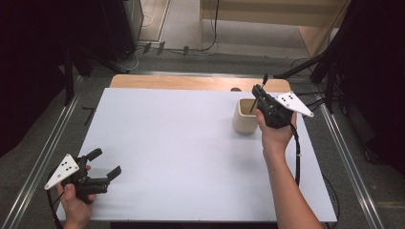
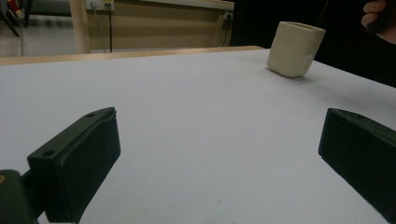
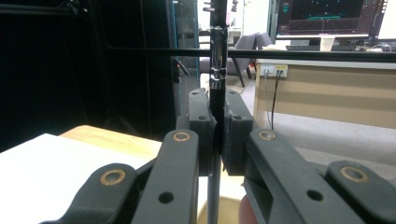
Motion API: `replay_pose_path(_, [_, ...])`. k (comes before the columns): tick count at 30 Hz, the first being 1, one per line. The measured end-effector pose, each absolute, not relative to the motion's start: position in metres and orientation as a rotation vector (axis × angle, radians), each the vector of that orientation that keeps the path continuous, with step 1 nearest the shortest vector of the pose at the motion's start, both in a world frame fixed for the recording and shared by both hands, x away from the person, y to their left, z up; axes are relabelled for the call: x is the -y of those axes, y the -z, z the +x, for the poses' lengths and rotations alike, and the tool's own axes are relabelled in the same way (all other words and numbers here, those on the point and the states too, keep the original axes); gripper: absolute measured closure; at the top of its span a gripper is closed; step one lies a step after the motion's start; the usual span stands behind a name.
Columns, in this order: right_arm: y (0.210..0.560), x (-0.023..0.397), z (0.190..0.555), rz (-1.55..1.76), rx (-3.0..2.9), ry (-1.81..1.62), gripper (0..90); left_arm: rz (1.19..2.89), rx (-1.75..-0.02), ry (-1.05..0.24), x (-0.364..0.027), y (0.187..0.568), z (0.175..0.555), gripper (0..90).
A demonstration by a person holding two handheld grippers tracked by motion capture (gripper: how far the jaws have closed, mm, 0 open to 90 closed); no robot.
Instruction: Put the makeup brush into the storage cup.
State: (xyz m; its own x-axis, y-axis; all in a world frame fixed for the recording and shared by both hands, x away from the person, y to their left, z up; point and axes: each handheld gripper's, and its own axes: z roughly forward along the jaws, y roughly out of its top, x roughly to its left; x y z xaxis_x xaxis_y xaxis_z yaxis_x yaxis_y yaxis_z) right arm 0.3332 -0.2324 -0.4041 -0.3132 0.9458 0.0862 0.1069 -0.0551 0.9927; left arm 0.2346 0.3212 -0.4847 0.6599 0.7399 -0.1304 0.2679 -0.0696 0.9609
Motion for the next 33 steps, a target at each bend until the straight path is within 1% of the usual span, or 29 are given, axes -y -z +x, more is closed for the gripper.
replay_pose_path(18, [0.426,0.235,0.348,1.215,-1.559,-1.39,86.7,1.635,-0.832,-0.472,-0.322,0.484,0.234,0.0])
replay_pose_path(33, [0.459,0.238,0.35,1.333,-1.598,-1.334,86.5,1.639,-0.833,-0.468,-0.321,0.485,0.234,0.0])
